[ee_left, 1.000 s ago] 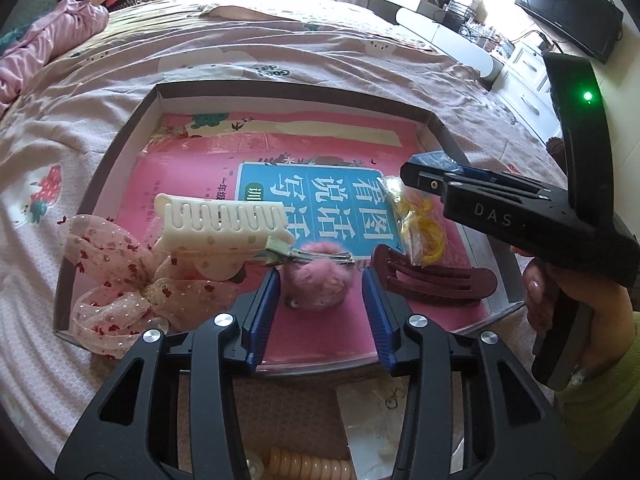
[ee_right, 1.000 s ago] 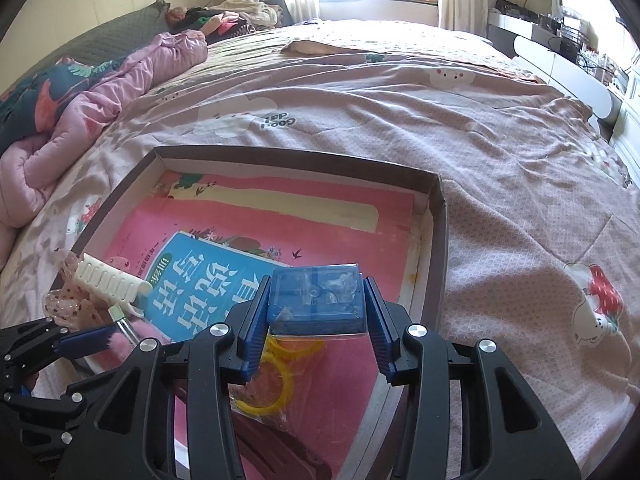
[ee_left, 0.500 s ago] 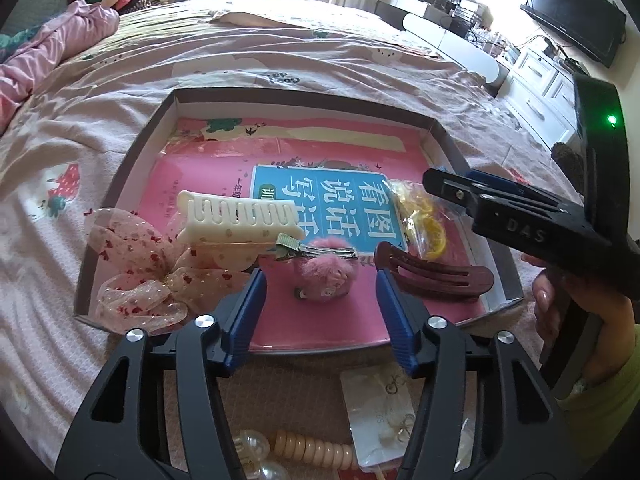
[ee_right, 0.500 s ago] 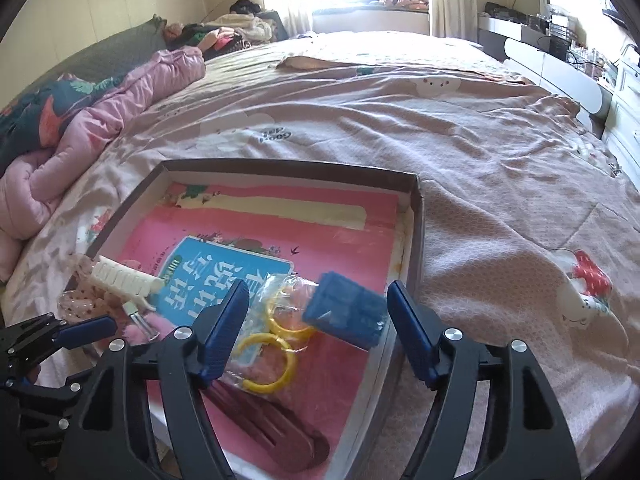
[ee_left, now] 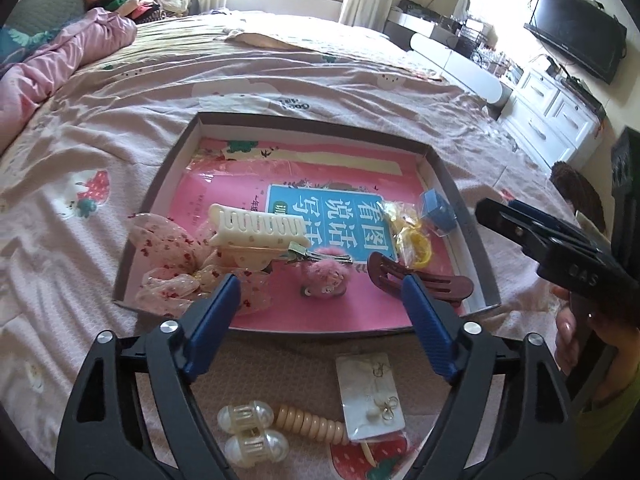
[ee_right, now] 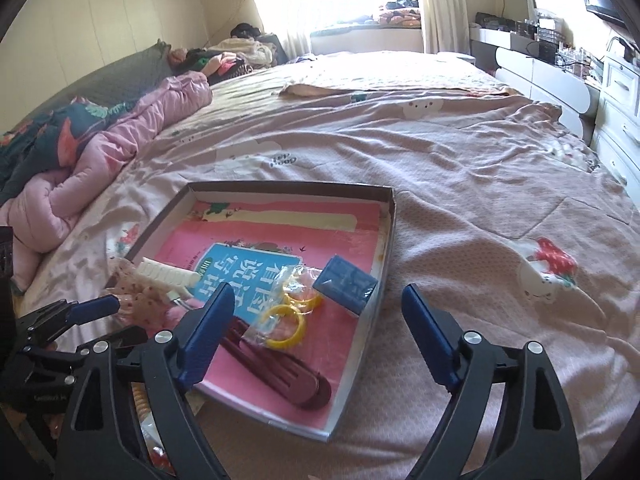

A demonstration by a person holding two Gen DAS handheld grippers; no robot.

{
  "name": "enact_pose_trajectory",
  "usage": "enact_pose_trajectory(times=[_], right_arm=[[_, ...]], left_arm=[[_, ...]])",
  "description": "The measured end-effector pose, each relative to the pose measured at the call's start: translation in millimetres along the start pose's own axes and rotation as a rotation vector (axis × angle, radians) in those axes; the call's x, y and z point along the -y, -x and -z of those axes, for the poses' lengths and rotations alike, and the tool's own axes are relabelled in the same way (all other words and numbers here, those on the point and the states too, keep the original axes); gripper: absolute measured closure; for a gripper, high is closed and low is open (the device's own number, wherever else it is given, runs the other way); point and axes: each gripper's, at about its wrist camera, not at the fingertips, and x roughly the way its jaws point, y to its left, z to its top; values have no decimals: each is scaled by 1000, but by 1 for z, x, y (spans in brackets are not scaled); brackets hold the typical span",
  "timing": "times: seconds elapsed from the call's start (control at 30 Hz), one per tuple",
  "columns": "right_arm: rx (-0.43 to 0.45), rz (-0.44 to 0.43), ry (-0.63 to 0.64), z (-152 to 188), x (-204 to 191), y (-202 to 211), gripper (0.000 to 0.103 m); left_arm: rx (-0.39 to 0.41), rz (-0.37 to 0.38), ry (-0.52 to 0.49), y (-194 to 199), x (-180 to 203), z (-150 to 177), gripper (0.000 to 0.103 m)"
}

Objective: Organize jewelry
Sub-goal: 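Withdraw both open tools from the tray toward the remaining items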

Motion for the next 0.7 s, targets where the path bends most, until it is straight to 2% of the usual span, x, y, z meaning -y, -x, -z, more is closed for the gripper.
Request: enact_pose_trajectory(times=[0.13, 0.3, 0.7], right_arm=[[20, 7, 11, 2, -4, 16, 17], [53, 5, 41, 6, -13, 38, 14], [82, -19, 71, 19, -25, 71, 14]], left_arm=[[15, -3, 17, 9, -2, 1, 20], [31, -12, 31, 20, -4, 2, 15], [70, -35, 52, 46, -14, 8, 15]])
